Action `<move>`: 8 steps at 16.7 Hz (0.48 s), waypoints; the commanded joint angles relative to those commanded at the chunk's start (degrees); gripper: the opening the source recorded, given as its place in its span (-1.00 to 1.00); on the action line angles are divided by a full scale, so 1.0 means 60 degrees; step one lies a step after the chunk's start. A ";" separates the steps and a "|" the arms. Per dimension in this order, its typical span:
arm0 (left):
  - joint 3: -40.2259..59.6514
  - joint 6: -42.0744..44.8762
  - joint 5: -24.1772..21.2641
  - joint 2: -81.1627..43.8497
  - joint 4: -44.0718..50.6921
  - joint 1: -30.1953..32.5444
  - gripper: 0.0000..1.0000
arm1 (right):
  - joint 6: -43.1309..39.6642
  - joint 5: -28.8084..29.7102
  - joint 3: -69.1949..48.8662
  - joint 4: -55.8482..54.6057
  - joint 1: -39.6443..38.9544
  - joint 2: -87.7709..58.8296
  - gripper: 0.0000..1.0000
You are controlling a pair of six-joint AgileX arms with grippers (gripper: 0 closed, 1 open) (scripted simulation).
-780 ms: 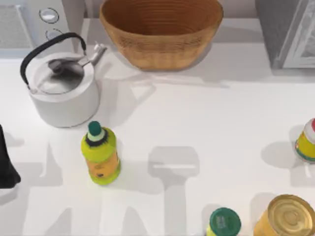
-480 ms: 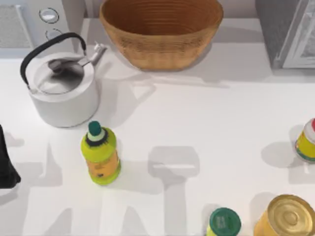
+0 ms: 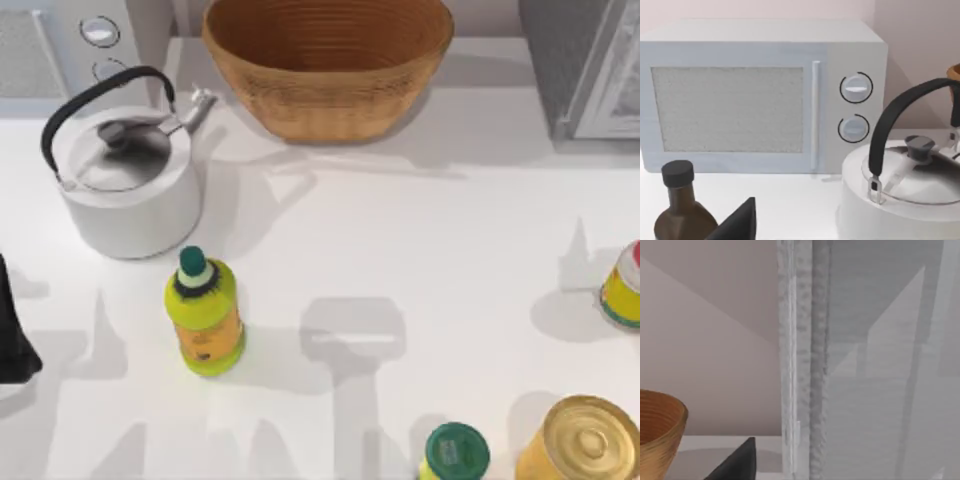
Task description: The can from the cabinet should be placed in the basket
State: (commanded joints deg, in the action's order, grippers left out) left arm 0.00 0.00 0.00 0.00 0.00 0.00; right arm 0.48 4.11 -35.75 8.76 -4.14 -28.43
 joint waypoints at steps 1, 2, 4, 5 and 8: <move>0.0000 0.0000 0.0000 0.0000 0.0000 0.0000 1.00 | 0.0008 0.0106 -0.0893 0.0226 -0.0089 -0.0690 1.00; 0.0000 0.0000 0.0000 0.0000 0.0000 0.0000 1.00 | 0.0016 0.0213 -0.1803 0.0454 -0.0179 -0.1389 1.00; 0.0000 0.0000 0.0000 0.0000 0.0000 0.0000 1.00 | 0.0030 0.0426 -0.3632 0.0909 -0.0360 -0.2782 1.00; 0.0000 0.0000 0.0000 0.0000 0.0000 0.0000 1.00 | 0.0037 0.0529 -0.4533 0.1129 -0.0448 -0.3459 1.00; 0.0000 0.0000 0.0000 0.0000 0.0000 0.0000 1.00 | 0.0052 0.0809 -0.7054 0.1725 -0.0694 -0.5310 1.00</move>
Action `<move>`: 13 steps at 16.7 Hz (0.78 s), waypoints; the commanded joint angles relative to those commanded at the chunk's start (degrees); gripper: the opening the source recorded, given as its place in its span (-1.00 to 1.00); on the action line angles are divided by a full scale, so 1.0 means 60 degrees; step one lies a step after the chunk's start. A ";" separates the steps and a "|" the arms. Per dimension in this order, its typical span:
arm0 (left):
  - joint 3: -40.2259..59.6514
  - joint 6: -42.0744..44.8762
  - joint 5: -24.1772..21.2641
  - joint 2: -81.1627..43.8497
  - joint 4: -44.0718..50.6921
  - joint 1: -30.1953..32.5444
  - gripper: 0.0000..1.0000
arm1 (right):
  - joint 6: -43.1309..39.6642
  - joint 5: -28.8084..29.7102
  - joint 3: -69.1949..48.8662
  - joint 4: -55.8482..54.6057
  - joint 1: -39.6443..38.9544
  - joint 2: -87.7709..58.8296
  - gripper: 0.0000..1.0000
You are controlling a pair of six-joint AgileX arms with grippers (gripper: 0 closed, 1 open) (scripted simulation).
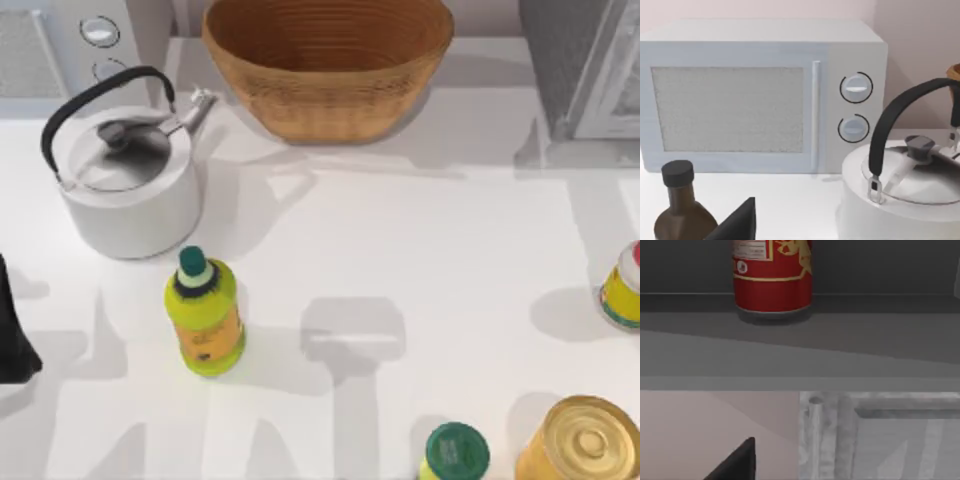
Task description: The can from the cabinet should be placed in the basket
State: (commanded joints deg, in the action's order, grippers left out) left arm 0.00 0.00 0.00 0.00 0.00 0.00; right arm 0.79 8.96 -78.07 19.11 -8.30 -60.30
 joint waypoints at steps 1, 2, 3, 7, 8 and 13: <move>0.0000 0.0000 0.0000 0.0000 0.0000 0.0000 1.00 | 0.0004 0.0080 -0.0744 0.0168 -0.0073 -0.0533 1.00; 0.0000 0.0000 0.0000 0.0000 0.0000 0.0000 1.00 | 0.0008 0.0151 -0.1421 0.0319 -0.0141 -0.1016 1.00; 0.0000 0.0000 0.0000 0.0000 0.0000 0.0000 1.00 | 0.0011 0.0214 -0.2022 0.0450 -0.0203 -0.1444 1.00; 0.0000 0.0000 0.0000 0.0000 0.0000 0.0000 1.00 | 0.0018 0.0370 -0.3490 0.0773 -0.0364 -0.2523 1.00; 0.0000 0.0000 0.0000 0.0000 0.0000 0.0000 1.00 | 0.0018 0.0383 -0.3604 0.0798 -0.0377 -0.2611 1.00; 0.0000 0.0000 0.0000 0.0000 0.0000 0.0000 1.00 | 0.0018 0.0376 -0.3597 0.0787 -0.0338 -0.2591 1.00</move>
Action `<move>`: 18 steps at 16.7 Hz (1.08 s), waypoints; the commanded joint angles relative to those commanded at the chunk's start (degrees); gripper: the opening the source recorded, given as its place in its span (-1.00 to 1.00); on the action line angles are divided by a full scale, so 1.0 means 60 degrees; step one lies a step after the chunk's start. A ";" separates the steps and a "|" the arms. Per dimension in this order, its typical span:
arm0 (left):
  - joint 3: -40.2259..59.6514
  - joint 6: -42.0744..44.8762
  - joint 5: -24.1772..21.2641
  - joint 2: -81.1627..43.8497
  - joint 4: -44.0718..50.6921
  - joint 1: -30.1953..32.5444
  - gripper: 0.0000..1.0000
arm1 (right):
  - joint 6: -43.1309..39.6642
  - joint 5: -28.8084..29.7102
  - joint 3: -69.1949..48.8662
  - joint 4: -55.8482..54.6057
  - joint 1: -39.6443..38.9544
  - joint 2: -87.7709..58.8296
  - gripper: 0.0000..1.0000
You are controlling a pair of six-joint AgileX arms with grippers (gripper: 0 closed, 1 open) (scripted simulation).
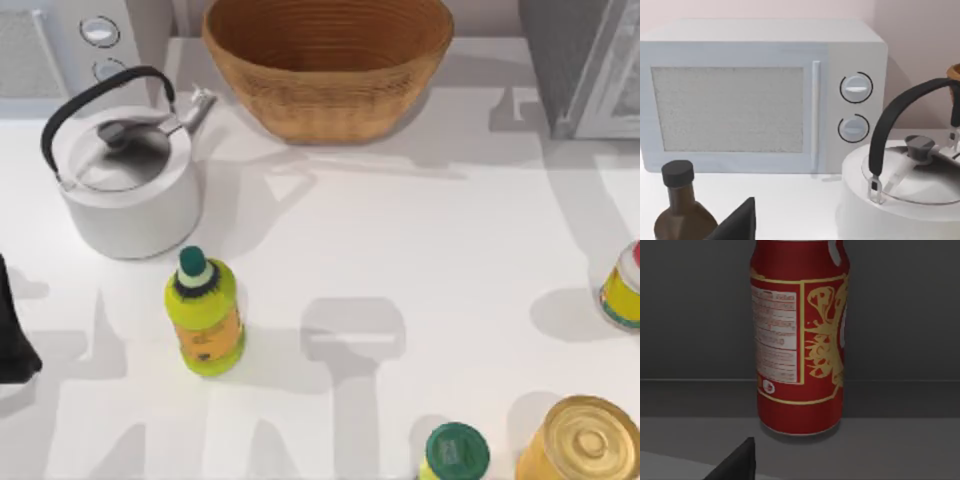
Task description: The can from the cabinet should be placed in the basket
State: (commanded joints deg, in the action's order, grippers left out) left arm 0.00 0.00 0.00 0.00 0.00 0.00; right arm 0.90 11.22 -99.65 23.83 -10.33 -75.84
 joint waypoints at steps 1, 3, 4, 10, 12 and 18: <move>0.0000 0.0000 0.0000 0.0000 0.0000 0.0000 1.00 | -0.0004 0.0006 -0.0032 -0.0015 -0.0013 -0.0031 1.00; 0.0000 0.0000 0.0000 0.0000 0.0000 0.0000 1.00 | -0.0032 0.0087 -0.0364 -0.0115 -0.0116 -0.0391 1.00; 0.0000 0.0000 0.0000 0.0000 0.0000 0.0000 1.00 | -0.0041 0.0166 -0.0619 -0.0168 -0.0178 -0.0717 1.00; 0.0000 0.0000 0.0000 0.0000 0.0000 0.0000 1.00 | -0.0037 0.0679 -0.2046 -0.0624 -0.0551 -0.2612 1.00; 0.0000 0.0000 0.0000 0.0000 0.0000 0.0000 1.00 | -0.0037 0.0704 -0.2114 -0.0644 -0.0567 -0.2686 1.00; 0.0000 0.0000 0.0000 0.0000 0.0000 0.0000 1.00 | -0.0037 0.0608 -0.2695 -0.0537 -0.0463 -0.3161 1.00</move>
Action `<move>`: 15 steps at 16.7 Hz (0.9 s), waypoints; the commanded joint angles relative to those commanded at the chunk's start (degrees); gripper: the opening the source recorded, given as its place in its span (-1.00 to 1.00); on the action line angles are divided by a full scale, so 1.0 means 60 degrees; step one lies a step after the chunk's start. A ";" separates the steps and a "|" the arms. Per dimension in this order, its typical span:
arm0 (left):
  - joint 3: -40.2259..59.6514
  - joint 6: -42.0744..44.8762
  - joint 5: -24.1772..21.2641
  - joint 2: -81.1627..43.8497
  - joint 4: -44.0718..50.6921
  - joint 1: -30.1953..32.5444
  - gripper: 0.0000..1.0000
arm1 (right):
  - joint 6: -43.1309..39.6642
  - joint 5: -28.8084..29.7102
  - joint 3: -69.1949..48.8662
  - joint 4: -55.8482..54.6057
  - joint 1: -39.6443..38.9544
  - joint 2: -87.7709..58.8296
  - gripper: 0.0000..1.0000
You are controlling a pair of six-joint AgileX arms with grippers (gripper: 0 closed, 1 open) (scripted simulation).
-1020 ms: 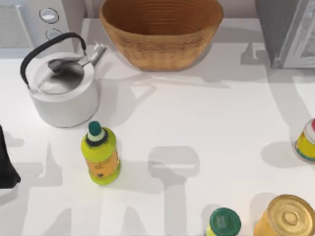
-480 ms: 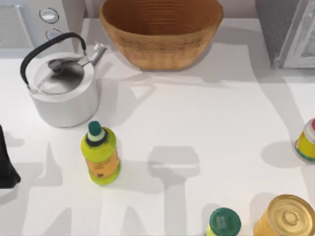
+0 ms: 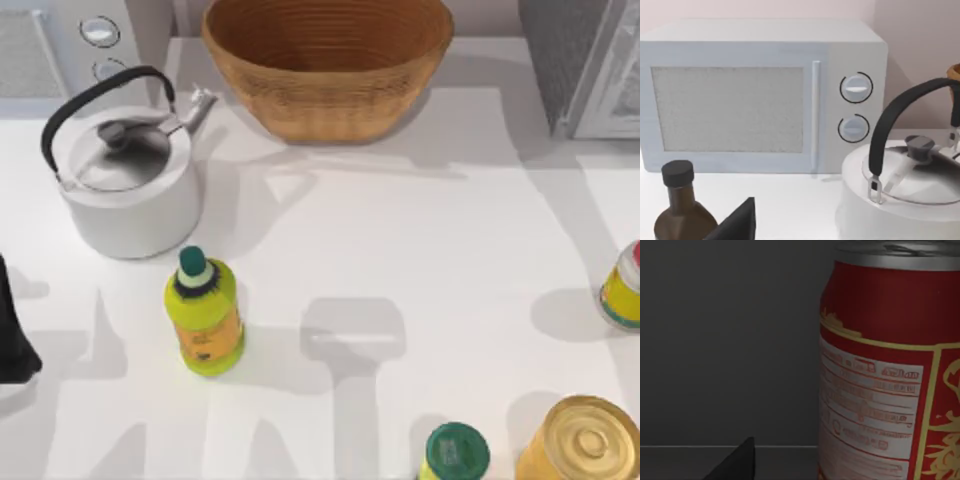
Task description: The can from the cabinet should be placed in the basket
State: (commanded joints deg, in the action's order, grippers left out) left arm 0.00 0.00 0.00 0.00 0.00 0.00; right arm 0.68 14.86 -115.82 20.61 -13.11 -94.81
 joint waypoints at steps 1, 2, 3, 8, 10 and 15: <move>0.0000 0.0000 0.0000 0.0000 0.0000 0.0000 1.00 | -0.0001 -0.0034 -0.0322 0.0055 0.0034 -0.0260 1.00; 0.0000 0.0000 0.0000 0.0000 0.0000 0.0000 1.00 | -0.0001 -0.0070 -0.0669 0.0115 0.0075 -0.0544 1.00; 0.0000 0.0000 0.0000 0.0000 0.0000 0.0000 1.00 | -0.0001 -0.0109 -0.1024 0.0179 0.0121 -0.0837 1.00; 0.0000 0.0000 0.0000 0.0000 0.0000 0.0000 1.00 | -0.0004 -0.0277 -0.2337 0.0409 0.0306 -0.1920 1.00; 0.0000 0.0000 0.0000 0.0000 0.0000 0.0000 1.00 | -0.0004 -0.0284 -0.2390 0.0418 0.0314 -0.1963 1.00; 0.0000 0.0000 0.0000 0.0000 0.0000 0.0000 1.00 | -0.0004 -0.0284 -0.2390 0.0418 0.0314 -0.1963 0.55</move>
State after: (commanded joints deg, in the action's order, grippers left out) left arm 0.00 0.00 0.00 0.00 0.00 0.00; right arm 0.66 13.16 -130.16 23.11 -11.23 -106.59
